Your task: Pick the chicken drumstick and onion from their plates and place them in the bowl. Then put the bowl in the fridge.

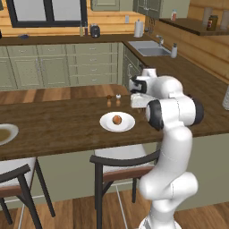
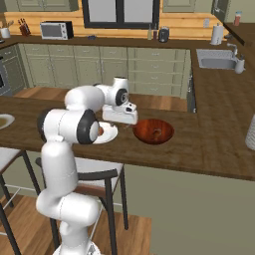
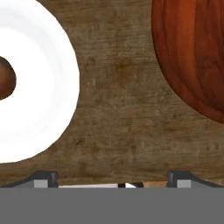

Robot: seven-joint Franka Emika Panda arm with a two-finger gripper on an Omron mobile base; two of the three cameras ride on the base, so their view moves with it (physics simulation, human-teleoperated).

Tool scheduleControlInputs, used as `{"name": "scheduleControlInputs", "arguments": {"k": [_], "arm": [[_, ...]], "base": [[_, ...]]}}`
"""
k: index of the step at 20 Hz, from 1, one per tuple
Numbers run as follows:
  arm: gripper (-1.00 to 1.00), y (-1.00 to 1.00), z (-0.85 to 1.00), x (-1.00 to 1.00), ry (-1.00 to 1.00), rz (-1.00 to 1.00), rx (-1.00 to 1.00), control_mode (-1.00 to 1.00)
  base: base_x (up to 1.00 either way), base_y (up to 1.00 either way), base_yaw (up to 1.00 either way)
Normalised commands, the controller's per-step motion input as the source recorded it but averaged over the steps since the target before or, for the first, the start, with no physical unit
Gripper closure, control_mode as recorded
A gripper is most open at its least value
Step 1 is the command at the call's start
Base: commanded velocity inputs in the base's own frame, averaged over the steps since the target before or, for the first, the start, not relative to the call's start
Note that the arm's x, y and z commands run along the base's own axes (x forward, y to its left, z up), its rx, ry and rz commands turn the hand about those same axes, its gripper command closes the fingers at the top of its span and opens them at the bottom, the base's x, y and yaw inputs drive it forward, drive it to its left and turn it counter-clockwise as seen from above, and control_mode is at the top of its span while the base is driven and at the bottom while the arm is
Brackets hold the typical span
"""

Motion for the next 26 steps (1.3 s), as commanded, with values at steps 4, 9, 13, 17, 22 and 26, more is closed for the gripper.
{"name": "scheduleControlInputs", "arguments": {"k": [4, 9, 13, 17, 22, 26], "arm": [[-1.0, 1.0, -0.04, 0.29, 0.01, 0.0, -0.05, -1.0], [-1.0, 0.99, -0.11, 0.33, 0.08, 0.0, -0.07, -1.0], [-1.0, 0.41, -0.16, 0.54, 0.03, 0.0, 0.0, -1.0], [-1.0, 0.21, -0.31, 0.54, 0.05, 0.0, 0.0, -1.0], [-1.0, 0.13, -0.59, 0.62, 0.01, 0.0, 0.0, -1.0], [-1.0, 0.1, -0.44, 0.27, 0.01, 0.0, 0.0, -1.0]], "base": [[0.0, 0.0, 0.0], [0.0, 0.0, 0.0], [0.0, 0.0, 0.0], [0.0, 0.0, 0.0], [0.0, 0.0, 0.0], [0.0, 0.0, 0.0]]}}
